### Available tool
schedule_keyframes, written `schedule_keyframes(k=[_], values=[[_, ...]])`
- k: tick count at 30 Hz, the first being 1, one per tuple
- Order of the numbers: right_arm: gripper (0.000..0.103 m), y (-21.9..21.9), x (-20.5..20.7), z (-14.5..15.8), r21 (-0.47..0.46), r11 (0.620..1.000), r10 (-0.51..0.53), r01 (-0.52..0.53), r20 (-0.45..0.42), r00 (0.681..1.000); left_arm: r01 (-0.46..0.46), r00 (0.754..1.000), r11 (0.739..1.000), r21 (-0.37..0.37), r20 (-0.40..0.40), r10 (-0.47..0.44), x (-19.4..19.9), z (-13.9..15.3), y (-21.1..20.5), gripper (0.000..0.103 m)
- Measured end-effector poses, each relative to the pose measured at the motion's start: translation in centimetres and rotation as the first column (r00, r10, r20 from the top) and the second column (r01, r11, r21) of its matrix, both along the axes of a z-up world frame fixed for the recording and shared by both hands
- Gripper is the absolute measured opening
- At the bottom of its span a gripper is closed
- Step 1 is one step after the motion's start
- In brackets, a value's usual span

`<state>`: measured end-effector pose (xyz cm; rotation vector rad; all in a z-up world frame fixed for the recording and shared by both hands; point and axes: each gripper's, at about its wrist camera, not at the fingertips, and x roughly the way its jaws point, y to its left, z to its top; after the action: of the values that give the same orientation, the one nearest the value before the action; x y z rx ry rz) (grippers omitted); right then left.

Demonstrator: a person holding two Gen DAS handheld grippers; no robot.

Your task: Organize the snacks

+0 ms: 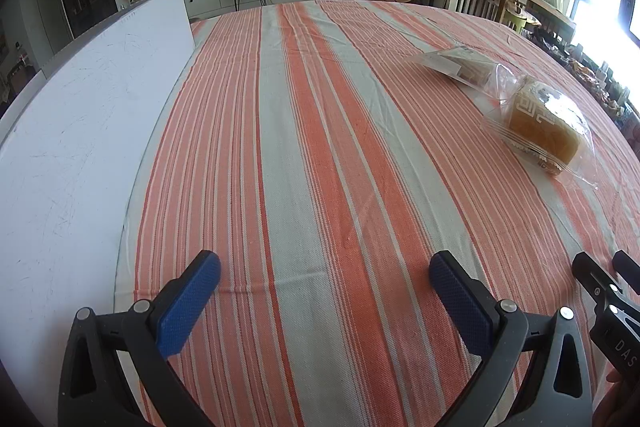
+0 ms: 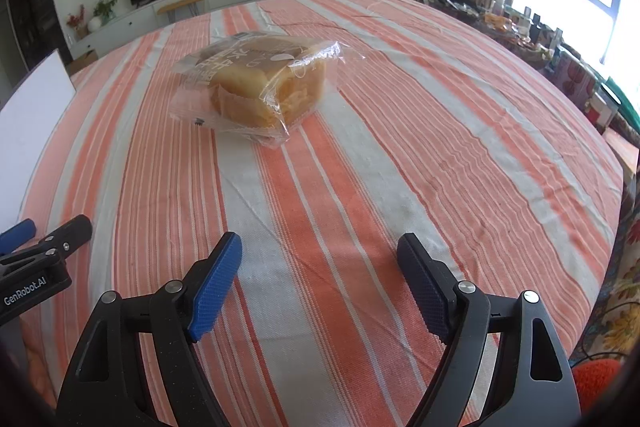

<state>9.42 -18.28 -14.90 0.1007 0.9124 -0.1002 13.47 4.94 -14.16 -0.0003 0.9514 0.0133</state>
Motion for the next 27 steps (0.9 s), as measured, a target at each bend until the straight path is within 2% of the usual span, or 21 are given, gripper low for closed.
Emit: schedule_keyframes(k=[6,11,14,18,19,21,23,24,27], values=[[0.082,0.1,0.0,0.1,0.007,1.000,-0.001,0.001,-0.008,1.000,0.000,1.000,1.000,0.000,0.000,0.000,0.0,0.0,0.0,0.103],[0.082,-0.5,0.6,1.6,0.097,0.995,0.015,-0.018,0.029,0.999,0.000,1.000,1.000,0.000,0.000,0.000,0.0,0.0,0.0,0.103],[0.083,-0.1,2.7,2.4,0.103,0.994,0.040,-0.044,0.034,0.999,0.000,1.000,1.000,0.000,0.000,0.000,0.0,0.0,0.0,0.103],[0.081,1.2,7.2,1.8,0.135,0.986,0.110,-0.103,-0.045,0.993,0.000,1.000,1.000,0.000,0.000,0.000,0.0,0.0,0.0,0.103],[0.079,0.9,8.0,1.5,0.131,0.988,0.093,-0.085,-0.056,0.994,0.000,1.000,1.000,0.000,0.000,0.000,0.0,0.0,0.0,0.103],[0.080,-1.7,8.5,1.4,0.146,0.988,-0.050,0.051,-0.011,0.999,0.000,1.000,1.000,0.000,0.000,0.000,0.0,0.0,0.0,0.103],[0.080,-5.4,8.4,0.8,0.192,0.957,-0.218,0.219,-0.024,0.976,0.000,1.000,1.000,0.000,0.000,0.000,0.0,0.0,0.0,0.103],[0.080,-6.7,8.2,0.6,0.191,0.946,-0.259,0.263,-0.041,0.965,0.000,1.000,1.000,0.000,0.000,0.000,0.0,0.0,0.0,0.103],[0.082,-8.0,5.5,1.6,0.166,0.955,-0.249,0.245,0.007,0.968,0.000,1.000,1.000,0.000,0.000,0.000,0.0,0.0,0.0,0.103]])
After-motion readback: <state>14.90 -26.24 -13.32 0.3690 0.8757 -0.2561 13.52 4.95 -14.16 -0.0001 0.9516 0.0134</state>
